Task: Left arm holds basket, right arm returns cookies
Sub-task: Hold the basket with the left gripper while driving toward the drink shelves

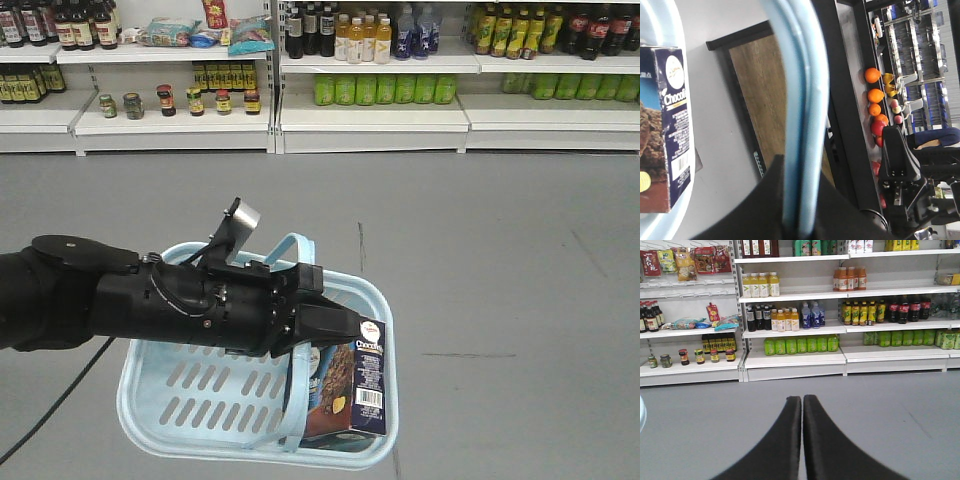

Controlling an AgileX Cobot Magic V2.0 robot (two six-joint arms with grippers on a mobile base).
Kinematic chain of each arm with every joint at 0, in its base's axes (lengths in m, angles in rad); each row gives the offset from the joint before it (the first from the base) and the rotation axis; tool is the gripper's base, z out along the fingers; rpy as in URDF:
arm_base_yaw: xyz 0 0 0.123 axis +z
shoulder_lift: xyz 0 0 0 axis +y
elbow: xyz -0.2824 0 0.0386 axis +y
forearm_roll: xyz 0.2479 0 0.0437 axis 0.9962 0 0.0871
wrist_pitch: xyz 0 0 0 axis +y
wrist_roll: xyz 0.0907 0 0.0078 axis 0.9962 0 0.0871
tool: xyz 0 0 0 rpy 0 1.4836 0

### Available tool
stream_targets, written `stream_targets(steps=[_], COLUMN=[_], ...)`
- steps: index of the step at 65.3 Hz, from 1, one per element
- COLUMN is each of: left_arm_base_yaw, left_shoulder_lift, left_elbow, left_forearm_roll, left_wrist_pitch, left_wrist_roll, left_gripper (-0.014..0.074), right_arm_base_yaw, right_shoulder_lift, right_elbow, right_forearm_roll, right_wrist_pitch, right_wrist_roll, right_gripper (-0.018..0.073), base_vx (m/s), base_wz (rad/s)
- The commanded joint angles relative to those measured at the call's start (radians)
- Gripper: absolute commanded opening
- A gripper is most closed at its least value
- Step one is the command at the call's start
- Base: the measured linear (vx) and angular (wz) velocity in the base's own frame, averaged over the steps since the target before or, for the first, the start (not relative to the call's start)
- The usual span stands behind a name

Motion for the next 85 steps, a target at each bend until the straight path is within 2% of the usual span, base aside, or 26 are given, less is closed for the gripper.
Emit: stream_targets(steps=[1, 85], left_arm_base_yaw=[-0.004, -0.004], left_shoulder_lift=[-0.053, -0.052], left_elbow=[-0.029, -0.029], left_forearm_roll=[-0.062, -0.062], left_wrist_pitch=[0.048, 0.048], left_wrist_roll=[0.016, 0.016], left_gripper=[-0.0006, -0.0006], right_arm_base_yaw=[-0.005, -0.005], right_shoulder_lift=[-0.012, -0.012], right_elbow=[0.003, 0.003], right_forearm_roll=[-0.004, -0.004], right_wrist_pitch=[-0.067, -0.067], right_wrist_roll=[-0.006, -0.006], right_gripper=[-0.0008, -0.0008], base_vx=[0.32, 0.33], base_wz=[-0.01, -0.01])
